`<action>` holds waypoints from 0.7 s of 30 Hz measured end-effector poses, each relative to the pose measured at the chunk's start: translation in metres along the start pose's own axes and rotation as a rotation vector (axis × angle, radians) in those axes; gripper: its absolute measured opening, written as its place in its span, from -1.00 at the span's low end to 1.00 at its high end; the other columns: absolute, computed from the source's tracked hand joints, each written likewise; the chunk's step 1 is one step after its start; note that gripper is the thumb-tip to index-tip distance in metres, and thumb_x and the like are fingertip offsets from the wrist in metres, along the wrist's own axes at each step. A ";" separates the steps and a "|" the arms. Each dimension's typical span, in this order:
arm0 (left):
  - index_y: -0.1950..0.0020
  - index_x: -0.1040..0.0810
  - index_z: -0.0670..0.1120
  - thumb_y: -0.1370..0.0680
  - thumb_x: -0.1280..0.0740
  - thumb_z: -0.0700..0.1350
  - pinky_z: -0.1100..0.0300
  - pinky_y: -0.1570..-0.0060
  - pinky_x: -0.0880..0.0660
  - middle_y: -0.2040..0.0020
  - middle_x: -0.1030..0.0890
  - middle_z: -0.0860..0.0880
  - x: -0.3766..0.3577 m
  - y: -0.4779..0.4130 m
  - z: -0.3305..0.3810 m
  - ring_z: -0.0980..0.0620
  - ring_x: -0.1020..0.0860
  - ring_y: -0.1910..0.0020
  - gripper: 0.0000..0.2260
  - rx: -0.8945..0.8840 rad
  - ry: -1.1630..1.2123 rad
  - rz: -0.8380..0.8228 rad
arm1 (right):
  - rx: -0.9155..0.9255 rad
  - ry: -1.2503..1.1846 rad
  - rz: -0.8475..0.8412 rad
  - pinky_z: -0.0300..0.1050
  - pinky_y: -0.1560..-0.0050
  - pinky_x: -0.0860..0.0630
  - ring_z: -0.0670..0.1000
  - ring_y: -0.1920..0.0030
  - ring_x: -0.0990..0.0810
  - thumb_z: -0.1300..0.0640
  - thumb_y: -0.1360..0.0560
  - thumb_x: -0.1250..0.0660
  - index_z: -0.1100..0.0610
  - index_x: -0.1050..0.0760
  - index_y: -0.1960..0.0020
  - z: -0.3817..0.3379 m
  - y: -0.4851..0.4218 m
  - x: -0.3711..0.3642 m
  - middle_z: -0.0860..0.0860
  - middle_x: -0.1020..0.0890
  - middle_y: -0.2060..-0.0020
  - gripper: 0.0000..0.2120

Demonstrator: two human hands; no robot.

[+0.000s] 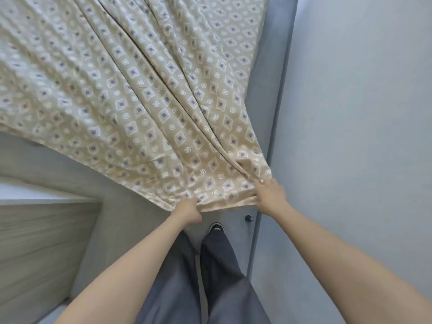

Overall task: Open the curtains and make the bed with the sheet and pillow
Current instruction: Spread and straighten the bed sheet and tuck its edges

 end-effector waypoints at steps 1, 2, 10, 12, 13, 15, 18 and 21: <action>-0.49 -0.25 -0.03 -0.49 -0.30 -0.18 0.14 -0.13 -0.43 -0.48 -0.20 -0.15 0.014 0.001 0.005 -0.10 -0.39 -0.35 -0.43 -0.012 0.014 0.035 | 0.004 -0.024 0.000 -0.02 -0.26 -0.35 0.13 -0.37 -0.27 0.20 -0.48 -0.27 0.10 -0.29 -0.39 0.000 0.003 0.005 0.12 -0.35 -0.32 -0.51; -0.47 -0.28 -0.05 -0.51 -0.28 -0.17 0.13 -0.15 -0.42 -0.46 -0.24 -0.16 0.031 0.002 0.009 -0.09 -0.40 -0.34 -0.47 -0.024 0.050 0.073 | 0.009 -0.051 -0.003 -0.02 -0.23 -0.36 0.13 -0.34 -0.28 0.20 -0.47 -0.26 0.10 -0.32 -0.35 -0.002 0.005 0.012 0.11 -0.36 -0.29 -0.54; -0.42 -0.37 -0.10 -0.54 -0.21 -0.14 0.16 -0.21 -0.39 -0.38 -0.42 -0.12 0.188 0.053 0.012 -0.09 -0.45 -0.28 -0.58 -0.051 0.460 0.338 | 0.036 -0.197 0.069 0.05 -0.19 -0.39 0.17 -0.27 -0.38 0.12 -0.52 -0.16 0.11 -0.40 -0.30 -0.028 0.021 0.119 0.13 -0.46 -0.22 -0.65; -0.43 -0.35 -0.09 -0.57 -0.19 -0.16 0.14 -0.21 -0.37 -0.38 -0.41 -0.11 0.223 0.071 0.003 -0.09 -0.43 -0.30 -0.60 -0.072 0.529 0.380 | 0.060 -0.223 0.115 0.04 -0.15 -0.40 0.16 -0.25 -0.42 0.18 -0.50 -0.14 0.12 -0.41 -0.31 -0.044 0.029 0.156 0.11 -0.49 -0.21 -0.62; -0.42 -0.35 -0.07 -0.57 -0.18 -0.17 0.12 -0.22 -0.37 -0.38 -0.40 -0.10 0.239 0.081 -0.002 -0.09 -0.41 -0.31 -0.60 -0.081 0.568 0.398 | 0.075 -0.235 0.139 0.03 -0.11 -0.42 0.16 -0.23 -0.44 0.22 -0.49 -0.13 0.12 -0.41 -0.31 -0.053 0.034 0.175 0.10 -0.51 -0.20 -0.60; -0.43 -0.34 -0.07 -0.58 -0.16 -0.17 0.08 -0.25 -0.37 -0.38 -0.40 -0.09 0.269 0.101 -0.018 -0.09 -0.40 -0.33 -0.60 -0.106 0.653 0.422 | 0.103 -0.251 0.176 -0.02 -0.02 -0.46 0.14 -0.17 -0.50 0.26 -0.48 -0.12 0.13 -0.43 -0.30 -0.077 0.045 0.212 0.09 -0.55 -0.15 -0.59; -0.45 -0.32 -0.05 -0.59 -0.17 -0.14 0.10 -0.13 -0.39 -0.36 -0.41 -0.06 0.311 0.130 -0.043 -0.06 -0.43 -0.26 -0.60 -0.159 0.739 0.438 | 0.153 -0.281 0.227 -0.04 0.06 -0.50 0.10 -0.06 -0.56 0.26 -0.47 -0.14 0.11 -0.41 -0.33 -0.114 0.058 0.264 0.07 -0.59 -0.10 -0.57; -0.43 -0.34 -0.07 -0.60 -0.17 -0.15 0.10 -0.10 -0.41 -0.30 -0.44 -0.08 0.362 0.162 -0.077 -0.05 -0.46 -0.15 -0.62 -0.193 0.799 0.515 | 0.211 -0.296 0.303 -0.11 0.17 -0.49 0.05 0.05 -0.56 0.24 -0.48 -0.16 0.07 -0.34 -0.42 -0.154 0.069 0.318 0.06 -0.57 -0.18 -0.50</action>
Point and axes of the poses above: each hand's wrist, its own y-axis away from the middle knuckle, its own x-axis out of the back of the hand, z = x × y, the point moved 9 cm from there along -y, towards the middle knuckle
